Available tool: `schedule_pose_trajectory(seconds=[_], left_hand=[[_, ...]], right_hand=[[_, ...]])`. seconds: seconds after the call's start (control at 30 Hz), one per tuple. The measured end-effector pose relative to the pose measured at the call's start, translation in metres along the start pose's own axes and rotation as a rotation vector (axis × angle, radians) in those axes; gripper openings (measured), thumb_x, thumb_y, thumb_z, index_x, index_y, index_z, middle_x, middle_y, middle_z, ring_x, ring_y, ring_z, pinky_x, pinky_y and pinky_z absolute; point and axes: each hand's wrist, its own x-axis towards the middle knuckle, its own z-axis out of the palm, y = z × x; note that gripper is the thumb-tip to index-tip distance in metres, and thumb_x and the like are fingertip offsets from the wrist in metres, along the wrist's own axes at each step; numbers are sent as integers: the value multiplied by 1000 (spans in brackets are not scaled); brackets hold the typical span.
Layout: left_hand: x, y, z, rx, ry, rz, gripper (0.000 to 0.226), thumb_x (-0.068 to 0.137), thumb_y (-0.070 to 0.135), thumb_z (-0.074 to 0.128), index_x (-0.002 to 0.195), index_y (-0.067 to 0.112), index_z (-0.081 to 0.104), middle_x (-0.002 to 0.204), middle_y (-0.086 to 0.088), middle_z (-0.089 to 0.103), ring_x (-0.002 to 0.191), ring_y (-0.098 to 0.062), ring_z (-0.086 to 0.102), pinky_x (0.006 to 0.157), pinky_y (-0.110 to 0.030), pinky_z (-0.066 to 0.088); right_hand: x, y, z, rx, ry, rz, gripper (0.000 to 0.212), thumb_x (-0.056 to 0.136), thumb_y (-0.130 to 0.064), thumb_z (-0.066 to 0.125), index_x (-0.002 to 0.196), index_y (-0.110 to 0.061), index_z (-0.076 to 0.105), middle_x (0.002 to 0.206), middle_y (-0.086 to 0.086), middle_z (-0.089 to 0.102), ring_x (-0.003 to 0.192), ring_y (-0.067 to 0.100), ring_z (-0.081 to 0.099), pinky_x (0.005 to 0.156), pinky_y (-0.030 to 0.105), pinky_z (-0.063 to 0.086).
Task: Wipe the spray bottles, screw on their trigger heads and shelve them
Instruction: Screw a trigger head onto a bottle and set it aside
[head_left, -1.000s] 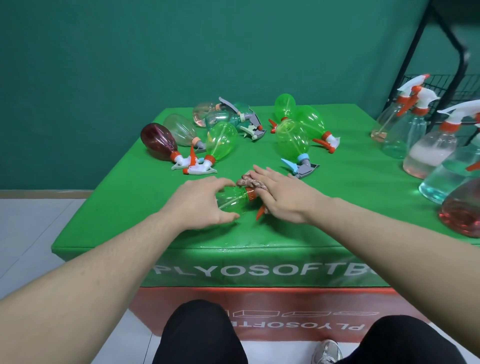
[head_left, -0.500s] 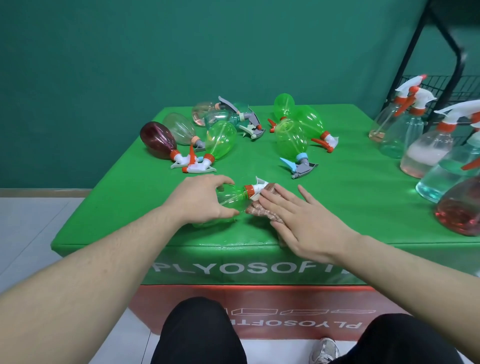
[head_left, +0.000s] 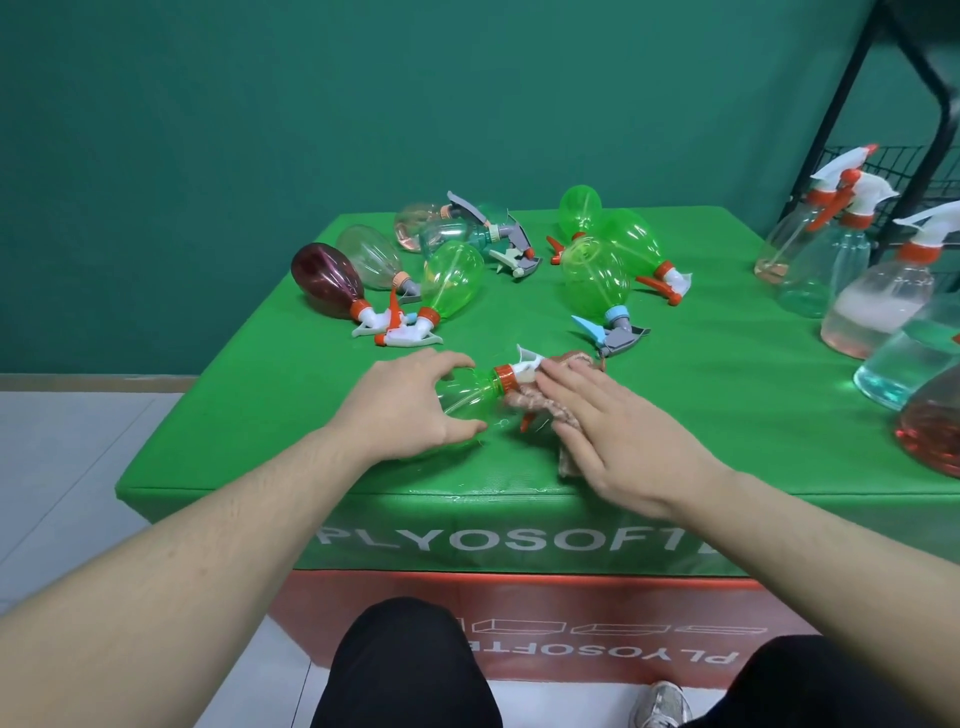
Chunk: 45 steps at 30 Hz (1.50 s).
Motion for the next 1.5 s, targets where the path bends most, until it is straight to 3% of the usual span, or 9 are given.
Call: schedule_pose_trajectory(seconds=[0.07, 0.23, 0.33, 0.53, 0.7, 1.07, 1.2, 1.43, 1.5], left_hand=[[-1, -1, 2, -8, 11, 1, 79, 78, 68, 74, 147, 40, 48, 144, 11, 58, 122, -16, 59, 104, -35, 48], [-1, -2, 3, -6, 18, 11, 79, 79, 68, 73, 147, 41, 47, 145, 12, 57, 126, -15, 57, 106, -35, 47], [-1, -1, 3, 4, 20, 10, 79, 79, 69, 73, 148, 40, 47, 145, 12, 56, 127, -15, 56, 107, -35, 46], [0, -1, 3, 3, 12, -1, 79, 78, 70, 73, 148, 43, 47, 143, 12, 57, 127, -16, 57, 106, -36, 47], [0, 0, 2, -22, 5, -30, 78, 77, 69, 75, 145, 43, 50, 146, 12, 57, 127, -15, 58, 106, -36, 48], [1, 1, -3, -102, -11, -105, 76, 76, 66, 78, 144, 44, 51, 151, 10, 54, 123, -16, 60, 102, -32, 48], [-2, 0, -3, -144, 15, -122, 74, 77, 64, 78, 144, 43, 52, 152, 9, 54, 122, -16, 60, 101, -32, 48], [-4, 1, -3, -158, 34, -128, 74, 76, 64, 80, 142, 45, 53, 149, 15, 54, 130, -15, 55, 103, -32, 47], [-4, 0, -2, -170, 36, -139, 74, 75, 63, 80, 142, 45, 54, 149, 14, 55, 129, -14, 55, 100, -31, 47]], right_hand=[[4, 1, -4, 105, 30, 74, 60, 106, -47, 17, 161, -25, 18, 167, -11, 14, 153, 6, 13, 123, 20, -2], [26, 0, -7, 284, 25, 151, 52, 109, -37, 26, 160, -24, 24, 164, -6, 27, 151, 8, 22, 124, 24, 11], [47, -3, -7, 409, 34, 177, 47, 110, -32, 30, 155, -23, 36, 157, -3, 41, 141, 10, 37, 108, 11, 21], [73, -7, -10, 510, -25, 264, 47, 110, -35, 29, 152, -21, 42, 129, 4, 60, 111, 16, 57, 91, 20, 34], [57, -7, -9, 475, -11, 232, 48, 110, -37, 27, 155, -24, 36, 153, 1, 44, 134, 16, 46, 103, 18, 29], [3, 0, -15, 461, 39, 219, 50, 109, -35, 28, 158, -25, 29, 157, -5, 38, 137, 8, 40, 111, 16, 25], [7, -5, -18, 545, 73, 256, 48, 110, -33, 29, 157, -23, 32, 157, -6, 39, 134, 1, 37, 104, 8, 20], [49, -12, -18, 666, 76, 303, 44, 111, -31, 29, 149, -18, 45, 153, 3, 46, 135, 11, 41, 99, 11, 24], [60, -13, -21, 678, 66, 313, 43, 110, -31, 29, 144, -17, 51, 145, 6, 53, 121, 11, 46, 93, 15, 28]])
